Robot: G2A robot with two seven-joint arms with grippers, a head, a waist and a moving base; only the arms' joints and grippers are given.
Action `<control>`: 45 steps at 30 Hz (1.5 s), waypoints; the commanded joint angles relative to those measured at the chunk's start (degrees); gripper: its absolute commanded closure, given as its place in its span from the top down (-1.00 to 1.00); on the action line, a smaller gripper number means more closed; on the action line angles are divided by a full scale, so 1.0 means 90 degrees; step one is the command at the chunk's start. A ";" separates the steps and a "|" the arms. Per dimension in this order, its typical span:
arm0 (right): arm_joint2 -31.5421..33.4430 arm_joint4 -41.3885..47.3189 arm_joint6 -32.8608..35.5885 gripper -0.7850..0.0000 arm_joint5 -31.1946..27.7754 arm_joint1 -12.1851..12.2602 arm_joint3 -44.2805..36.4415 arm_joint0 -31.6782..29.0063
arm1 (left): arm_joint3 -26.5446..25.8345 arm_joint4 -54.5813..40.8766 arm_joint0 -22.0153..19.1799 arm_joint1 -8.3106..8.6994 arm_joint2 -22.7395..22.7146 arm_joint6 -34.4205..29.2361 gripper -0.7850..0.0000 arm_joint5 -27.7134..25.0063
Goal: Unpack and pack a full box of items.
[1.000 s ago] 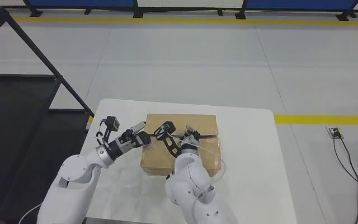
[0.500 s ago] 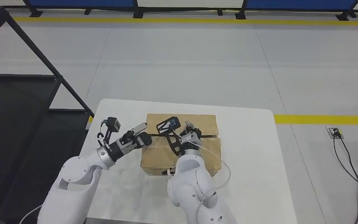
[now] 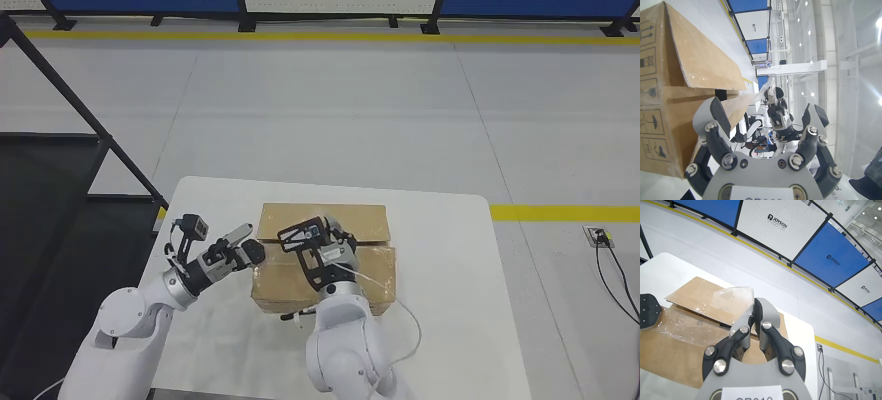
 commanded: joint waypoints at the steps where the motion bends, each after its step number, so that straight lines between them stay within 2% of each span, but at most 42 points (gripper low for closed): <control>1: -0.0005 -0.0014 -0.0155 -1.00 0.0080 -0.0003 -0.0040 -0.0060 | -0.0031 -0.0268 0.0105 0.0018 -0.0095 -0.0237 1.00 0.0050; 8: -0.0065 0.0083 -0.0462 -1.00 0.0223 -0.0037 -0.0128 -0.0147 | -0.0105 -0.0342 0.0419 0.0093 -0.0369 -0.0654 1.00 -0.0150; 13: -0.0037 0.0243 -0.0562 -1.00 0.0140 -0.0057 -0.0139 -0.0143 | -0.0035 -0.0145 0.0500 0.0104 -0.0211 -0.0772 1.00 -0.0152; 25: -0.0122 0.0303 -0.0747 -1.00 0.0127 -0.0106 -0.0219 -0.0219 | 0.0485 0.0090 0.0215 0.0072 0.0191 -0.0505 1.00 -0.0179; 45: -0.0052 0.0919 -0.2143 -1.00 0.0280 -0.0099 -0.0727 -0.0613 | 0.0796 0.0041 -0.0030 0.0063 0.0385 -0.0331 1.00 -0.0127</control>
